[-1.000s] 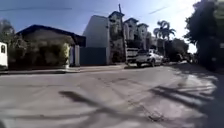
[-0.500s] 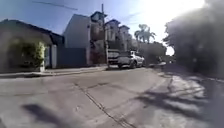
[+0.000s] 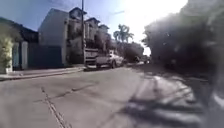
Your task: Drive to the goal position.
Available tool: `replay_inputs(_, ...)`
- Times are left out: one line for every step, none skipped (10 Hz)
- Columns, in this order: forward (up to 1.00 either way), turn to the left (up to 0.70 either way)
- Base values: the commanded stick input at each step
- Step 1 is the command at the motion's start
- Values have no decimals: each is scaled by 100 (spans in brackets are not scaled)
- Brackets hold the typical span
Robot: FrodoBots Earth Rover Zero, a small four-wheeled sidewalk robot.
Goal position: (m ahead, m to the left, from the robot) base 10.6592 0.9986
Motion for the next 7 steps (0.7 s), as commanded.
replay_inputs(100,-19)
replay_inputs(100,0)
replay_inputs(100,0)
replay_inputs(100,0)
replay_inputs(100,0)
replay_inputs(100,0)
replay_inputs(100,0)
